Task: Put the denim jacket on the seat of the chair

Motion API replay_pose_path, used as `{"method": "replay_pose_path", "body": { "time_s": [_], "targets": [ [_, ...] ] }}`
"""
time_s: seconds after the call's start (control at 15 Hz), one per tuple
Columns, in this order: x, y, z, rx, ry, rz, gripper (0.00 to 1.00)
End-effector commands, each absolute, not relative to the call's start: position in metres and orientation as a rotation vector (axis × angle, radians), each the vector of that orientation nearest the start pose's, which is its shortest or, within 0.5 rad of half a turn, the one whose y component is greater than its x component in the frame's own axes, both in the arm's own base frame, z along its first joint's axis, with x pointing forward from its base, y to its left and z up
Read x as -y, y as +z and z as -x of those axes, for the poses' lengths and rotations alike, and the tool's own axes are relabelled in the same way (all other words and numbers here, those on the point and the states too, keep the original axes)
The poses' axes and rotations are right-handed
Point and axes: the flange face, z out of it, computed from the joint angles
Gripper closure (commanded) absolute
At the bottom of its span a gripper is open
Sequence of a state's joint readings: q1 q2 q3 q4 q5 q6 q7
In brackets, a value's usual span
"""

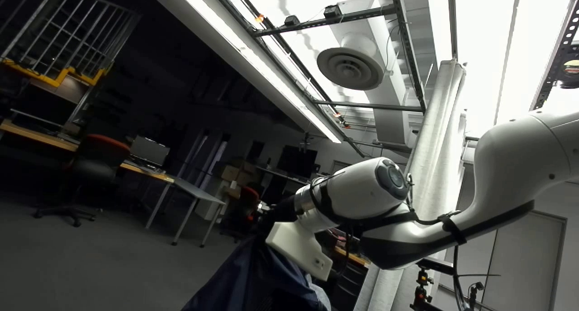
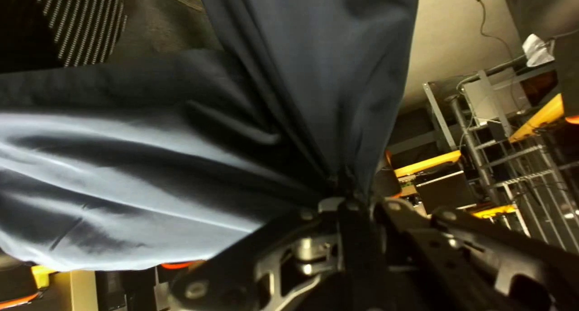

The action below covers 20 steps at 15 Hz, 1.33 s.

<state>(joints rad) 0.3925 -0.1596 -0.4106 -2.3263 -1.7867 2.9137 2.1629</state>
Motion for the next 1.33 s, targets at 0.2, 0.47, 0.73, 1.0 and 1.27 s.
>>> {"method": "replay_pose_path", "body": {
  "time_s": [0.2,0.47,0.73,1.0,1.27],
  "targets": [
    [-0.11,0.464,-0.479,-0.663,-1.392,2.473,0.99],
    [-0.136,0.431,-0.48,-0.659,-1.134,2.469,0.99],
    [-0.151,0.379,-0.475,-0.661,-0.957,2.536,0.99],
    [-0.149,0.329,-0.468,-0.682,-0.835,2.631,0.99],
    [-0.122,0.303,-0.476,-0.732,-0.818,2.72,0.99]
  ]
}}
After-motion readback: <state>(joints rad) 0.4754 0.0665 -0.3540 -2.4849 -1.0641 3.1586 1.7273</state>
